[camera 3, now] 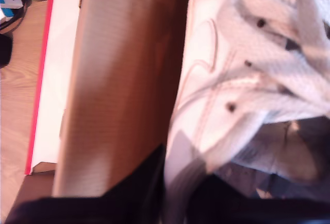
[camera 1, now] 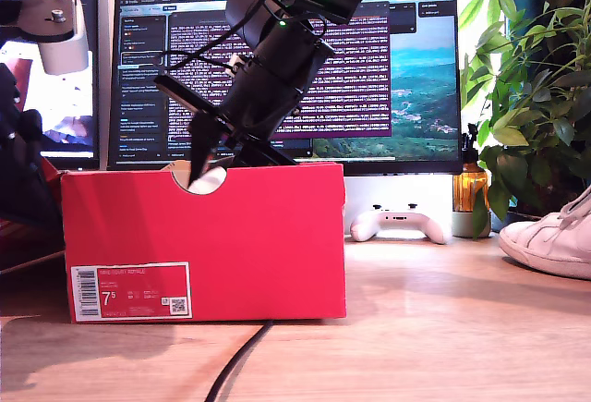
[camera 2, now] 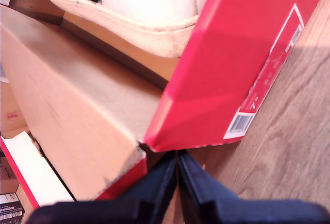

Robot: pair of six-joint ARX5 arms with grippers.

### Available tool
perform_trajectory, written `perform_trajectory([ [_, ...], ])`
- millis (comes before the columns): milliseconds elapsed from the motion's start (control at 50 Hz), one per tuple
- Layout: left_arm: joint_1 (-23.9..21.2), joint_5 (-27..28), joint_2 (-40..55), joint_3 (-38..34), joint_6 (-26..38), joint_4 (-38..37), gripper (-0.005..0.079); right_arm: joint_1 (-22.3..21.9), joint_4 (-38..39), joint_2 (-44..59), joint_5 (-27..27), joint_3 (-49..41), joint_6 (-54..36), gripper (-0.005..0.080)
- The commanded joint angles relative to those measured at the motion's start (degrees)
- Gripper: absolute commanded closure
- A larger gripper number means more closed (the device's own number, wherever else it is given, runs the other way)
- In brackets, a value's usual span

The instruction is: Pack the white shoes by picking the first shoe and placing it inside the red shoebox, left side, then picking and rotating the second shoe and placing it in the shoebox

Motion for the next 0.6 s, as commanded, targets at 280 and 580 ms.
perform_trajectory([
  [280,-0.2,-0.1,0.2,0.4,-0.2,-1.0,0.0761,0.7,1.8,-0.3,-3.1,4.7,-0.3,0.0497],
  [580,-0.2,-0.1,0.2,0.4,-0.2,-1.3,0.0761,-4.7,-17.9,-0.5,-3.0,17.5,-4.6,0.0466],
])
